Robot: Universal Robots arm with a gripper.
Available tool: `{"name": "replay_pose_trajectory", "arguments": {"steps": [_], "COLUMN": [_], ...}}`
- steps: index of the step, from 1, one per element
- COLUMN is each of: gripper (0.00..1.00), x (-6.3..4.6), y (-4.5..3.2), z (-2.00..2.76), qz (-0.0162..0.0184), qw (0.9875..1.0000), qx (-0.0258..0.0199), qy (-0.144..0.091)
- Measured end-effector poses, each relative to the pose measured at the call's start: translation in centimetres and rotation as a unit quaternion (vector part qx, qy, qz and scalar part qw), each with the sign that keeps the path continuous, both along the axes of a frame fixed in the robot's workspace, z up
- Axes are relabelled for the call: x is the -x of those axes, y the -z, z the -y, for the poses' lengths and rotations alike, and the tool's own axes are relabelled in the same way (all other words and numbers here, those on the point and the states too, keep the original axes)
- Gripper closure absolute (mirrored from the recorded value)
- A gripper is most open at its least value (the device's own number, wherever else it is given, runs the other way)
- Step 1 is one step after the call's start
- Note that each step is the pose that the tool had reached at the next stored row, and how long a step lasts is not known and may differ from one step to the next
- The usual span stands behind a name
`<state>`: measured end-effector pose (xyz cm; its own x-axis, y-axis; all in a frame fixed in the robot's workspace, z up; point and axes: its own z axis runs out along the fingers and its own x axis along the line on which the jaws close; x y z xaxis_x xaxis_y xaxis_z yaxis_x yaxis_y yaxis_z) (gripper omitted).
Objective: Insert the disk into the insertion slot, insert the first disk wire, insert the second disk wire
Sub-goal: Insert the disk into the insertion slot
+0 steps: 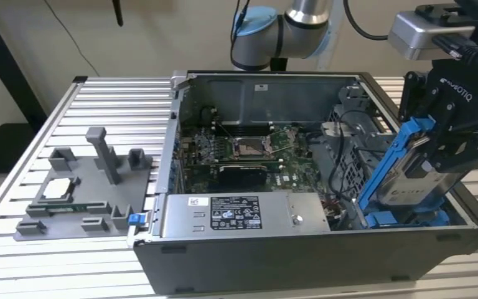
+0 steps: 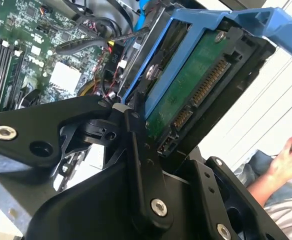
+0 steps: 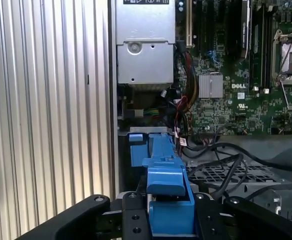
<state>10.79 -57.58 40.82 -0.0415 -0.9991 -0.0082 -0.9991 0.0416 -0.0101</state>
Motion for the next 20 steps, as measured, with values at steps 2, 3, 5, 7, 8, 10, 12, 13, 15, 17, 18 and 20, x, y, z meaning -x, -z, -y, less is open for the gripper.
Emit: {"name": "replay_pose_trajectory", "arguments": {"steps": [2, 3, 5, 7, 8, 10, 12, 13, 15, 17, 18, 20], "gripper": [1.0, 1.0, 1.0, 1.0, 1.0, 1.0, 1.0, 1.0, 1.0, 0.0, 0.0, 0.0], "x": [0.0, 0.0, 0.0, 0.0, 0.0, 0.0, 0.0, 0.0, 0.0, 0.0, 0.0, 0.0], "y": [0.22, 0.36, 0.71, 1.08, 1.28, 1.64, 1.92, 1.94, 1.94, 1.94, 1.95, 1.79], "z": [-0.01, -0.01, -0.06, -0.11, -0.13, -0.14, -0.14, -0.14, -0.14, -0.14, -0.14, -0.14], "qz": [0.001, 0.0016, 0.002, 0.0021, 0.0021, 0.0022, 0.0022, 0.0022, 0.0022, 0.0022, 0.0022, 0.002], "qw": [1.0, 1.0, 1.0, 1.0, 1.0, 1.0, 1.0, 1.0, 1.0, 1.0, 1.0, 1.0], "qx": [-0.0001, -0.0001, -0.0001, -0.0002, -0.0003, -0.0002, -0.0002, -0.0001, 0.0, -0.0001, -0.0001, -0.0001], "qy": [0.0, 0.0, 0.0, 0.0, 0.0, 0.0, 0.0, 0.0, 0.0, 0.0, 0.0, 0.0]}}
